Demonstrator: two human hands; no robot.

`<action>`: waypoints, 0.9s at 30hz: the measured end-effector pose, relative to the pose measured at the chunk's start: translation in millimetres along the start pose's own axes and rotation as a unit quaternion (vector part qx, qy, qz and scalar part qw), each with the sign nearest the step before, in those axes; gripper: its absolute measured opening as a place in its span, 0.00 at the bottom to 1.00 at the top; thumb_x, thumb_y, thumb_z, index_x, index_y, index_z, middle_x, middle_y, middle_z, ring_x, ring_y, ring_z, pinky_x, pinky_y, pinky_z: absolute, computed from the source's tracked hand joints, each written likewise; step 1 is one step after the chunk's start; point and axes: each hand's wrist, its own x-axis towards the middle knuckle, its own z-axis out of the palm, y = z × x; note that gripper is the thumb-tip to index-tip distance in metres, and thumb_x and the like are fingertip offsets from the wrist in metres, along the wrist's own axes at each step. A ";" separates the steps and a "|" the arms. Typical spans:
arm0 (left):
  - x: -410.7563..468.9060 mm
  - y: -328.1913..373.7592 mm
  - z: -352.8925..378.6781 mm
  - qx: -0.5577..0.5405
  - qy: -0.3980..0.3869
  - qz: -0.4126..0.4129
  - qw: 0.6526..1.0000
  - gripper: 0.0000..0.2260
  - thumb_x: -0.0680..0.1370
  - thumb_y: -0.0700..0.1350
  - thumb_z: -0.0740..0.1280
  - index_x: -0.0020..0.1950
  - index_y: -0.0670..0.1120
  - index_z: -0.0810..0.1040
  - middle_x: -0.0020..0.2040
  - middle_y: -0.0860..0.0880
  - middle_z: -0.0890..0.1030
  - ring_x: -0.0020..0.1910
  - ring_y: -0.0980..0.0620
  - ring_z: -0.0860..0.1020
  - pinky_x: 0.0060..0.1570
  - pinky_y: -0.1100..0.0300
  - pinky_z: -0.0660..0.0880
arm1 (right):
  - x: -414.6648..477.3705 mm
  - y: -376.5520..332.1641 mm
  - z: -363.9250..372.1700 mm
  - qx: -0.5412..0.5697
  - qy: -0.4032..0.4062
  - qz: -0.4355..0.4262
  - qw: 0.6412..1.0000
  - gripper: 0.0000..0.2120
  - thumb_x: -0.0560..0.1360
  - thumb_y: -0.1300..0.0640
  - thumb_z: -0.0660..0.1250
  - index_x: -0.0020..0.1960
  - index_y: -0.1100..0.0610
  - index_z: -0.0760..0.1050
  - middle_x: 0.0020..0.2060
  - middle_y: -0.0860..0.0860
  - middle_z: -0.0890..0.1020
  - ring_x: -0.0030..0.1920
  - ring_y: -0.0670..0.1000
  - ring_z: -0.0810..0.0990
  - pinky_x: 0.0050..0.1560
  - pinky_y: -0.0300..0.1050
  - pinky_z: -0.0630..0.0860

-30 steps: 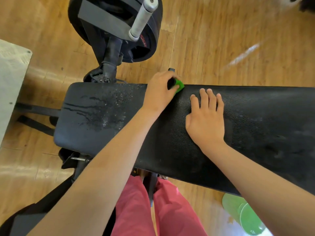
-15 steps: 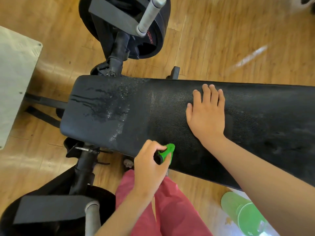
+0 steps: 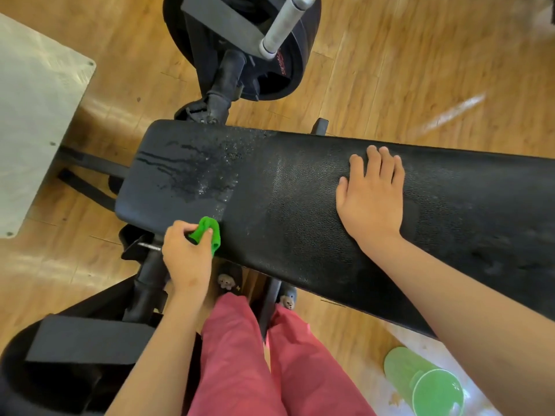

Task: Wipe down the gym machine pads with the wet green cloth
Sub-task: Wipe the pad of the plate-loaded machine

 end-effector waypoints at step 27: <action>7.1 26.0 9.0 -0.040 -0.038 0.080 0.995 0.08 0.72 0.39 0.74 0.46 0.44 0.76 0.46 0.48 0.75 0.44 0.55 0.73 0.44 0.70 0.66 | 0.6 -4.2 -2.5 -0.004 0.000 0.009 1.000 0.21 0.78 0.53 0.53 0.65 0.64 0.70 0.67 0.66 0.70 0.70 0.66 0.65 0.72 0.63 0.59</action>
